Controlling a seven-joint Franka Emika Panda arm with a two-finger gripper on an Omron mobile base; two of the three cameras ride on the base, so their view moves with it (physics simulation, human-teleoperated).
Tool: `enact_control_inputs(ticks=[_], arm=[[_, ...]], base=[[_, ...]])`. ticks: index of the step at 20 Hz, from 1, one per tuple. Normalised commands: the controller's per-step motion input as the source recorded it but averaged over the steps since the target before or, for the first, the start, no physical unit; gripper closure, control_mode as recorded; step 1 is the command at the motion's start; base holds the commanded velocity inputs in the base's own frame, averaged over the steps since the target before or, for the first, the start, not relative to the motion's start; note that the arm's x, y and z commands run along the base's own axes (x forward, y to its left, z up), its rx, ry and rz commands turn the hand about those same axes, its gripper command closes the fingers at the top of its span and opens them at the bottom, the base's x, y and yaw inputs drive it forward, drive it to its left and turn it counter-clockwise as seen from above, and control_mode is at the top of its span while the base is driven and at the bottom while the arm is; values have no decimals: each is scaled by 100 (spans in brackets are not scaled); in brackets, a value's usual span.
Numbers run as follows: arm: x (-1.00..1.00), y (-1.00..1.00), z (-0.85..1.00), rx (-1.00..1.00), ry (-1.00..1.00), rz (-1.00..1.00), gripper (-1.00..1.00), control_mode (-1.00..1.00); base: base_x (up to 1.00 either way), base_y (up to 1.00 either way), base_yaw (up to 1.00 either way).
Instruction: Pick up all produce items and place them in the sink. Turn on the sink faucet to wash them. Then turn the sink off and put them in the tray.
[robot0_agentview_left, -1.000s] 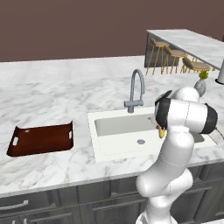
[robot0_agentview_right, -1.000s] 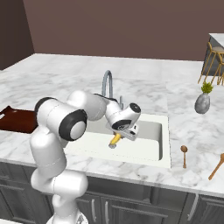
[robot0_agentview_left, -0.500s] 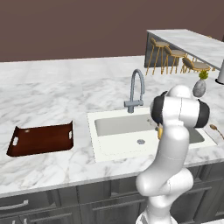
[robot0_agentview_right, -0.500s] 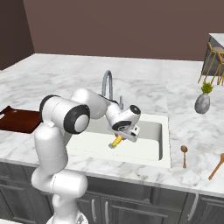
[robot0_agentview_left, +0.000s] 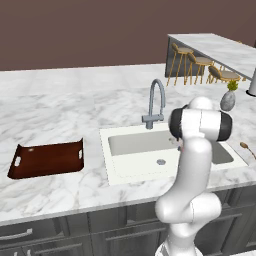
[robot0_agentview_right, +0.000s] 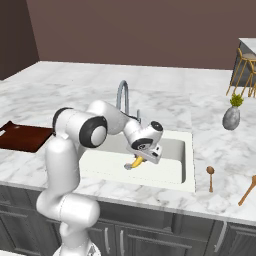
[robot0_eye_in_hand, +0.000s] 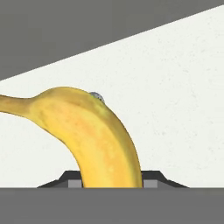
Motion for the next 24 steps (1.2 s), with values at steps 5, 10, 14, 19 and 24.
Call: enact_control_inputs(ticks=[5,10,14,19,24], arm=[[29,-12,-20,0,3,0,100,-100],[26,-9,-21,0,1,0,100,-100],[23,-7,-24,0,0,0,100,-100],[18,-3,-24,0,0,0,100,-100],[17,-2,-23,0,0,0,100,-100]], base=[[0,0,0],[0,0,0],[0,0,0],[0,0,0],[0,0,0]])
